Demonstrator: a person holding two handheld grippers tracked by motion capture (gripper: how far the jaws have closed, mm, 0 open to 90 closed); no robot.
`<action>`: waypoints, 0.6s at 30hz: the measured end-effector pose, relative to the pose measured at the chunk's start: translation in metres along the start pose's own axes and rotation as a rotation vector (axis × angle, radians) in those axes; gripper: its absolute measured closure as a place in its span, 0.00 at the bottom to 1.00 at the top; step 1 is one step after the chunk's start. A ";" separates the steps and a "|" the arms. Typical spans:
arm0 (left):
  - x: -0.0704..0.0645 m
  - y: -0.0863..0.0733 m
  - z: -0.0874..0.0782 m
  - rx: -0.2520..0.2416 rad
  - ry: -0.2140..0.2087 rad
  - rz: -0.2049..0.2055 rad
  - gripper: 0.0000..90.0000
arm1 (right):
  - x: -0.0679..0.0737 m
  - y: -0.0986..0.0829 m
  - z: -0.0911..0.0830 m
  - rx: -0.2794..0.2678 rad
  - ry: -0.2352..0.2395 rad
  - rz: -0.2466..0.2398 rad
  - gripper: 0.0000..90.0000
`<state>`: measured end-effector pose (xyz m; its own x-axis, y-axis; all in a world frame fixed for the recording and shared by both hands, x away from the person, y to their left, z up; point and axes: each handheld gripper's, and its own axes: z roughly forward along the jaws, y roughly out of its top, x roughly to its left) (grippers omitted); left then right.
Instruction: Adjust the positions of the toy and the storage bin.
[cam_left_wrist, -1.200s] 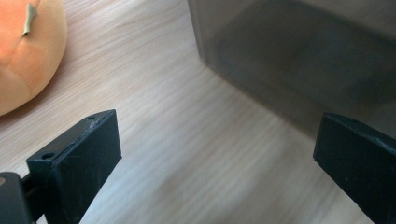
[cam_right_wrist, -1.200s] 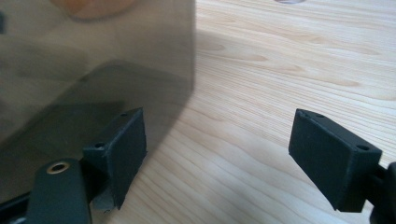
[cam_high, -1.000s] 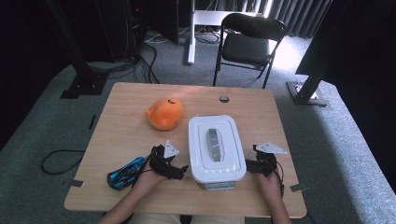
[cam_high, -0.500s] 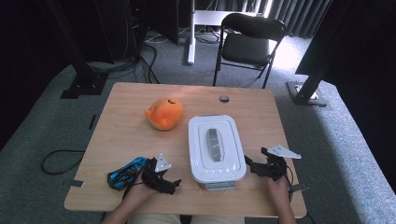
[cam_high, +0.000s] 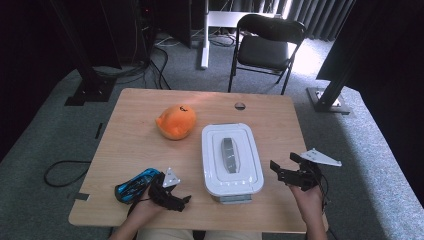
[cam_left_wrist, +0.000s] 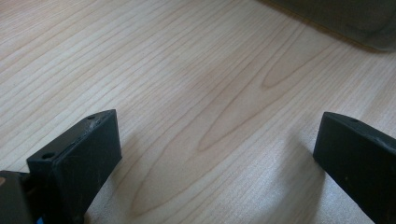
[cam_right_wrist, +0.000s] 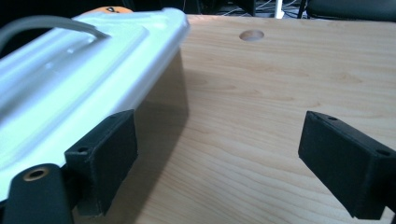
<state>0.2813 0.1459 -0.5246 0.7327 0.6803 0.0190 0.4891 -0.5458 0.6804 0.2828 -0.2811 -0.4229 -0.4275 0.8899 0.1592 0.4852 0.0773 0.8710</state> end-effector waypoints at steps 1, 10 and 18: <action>0.000 0.000 0.000 0.000 0.000 0.000 0.02 | 0.000 0.000 0.000 0.000 0.000 0.000 0.13; 0.000 0.000 0.000 -0.003 0.001 -0.005 0.02 | 0.035 0.027 -0.013 -0.026 0.075 -0.020 0.13; 0.000 0.000 0.000 -0.003 0.000 -0.004 0.02 | 0.065 0.038 -0.001 0.003 0.138 -0.053 0.13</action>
<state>0.2813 0.1459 -0.5248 0.7305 0.6828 0.0164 0.4906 -0.5413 0.6829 0.2725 -0.2204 -0.3792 -0.5530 0.8145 0.1755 0.4611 0.1238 0.8787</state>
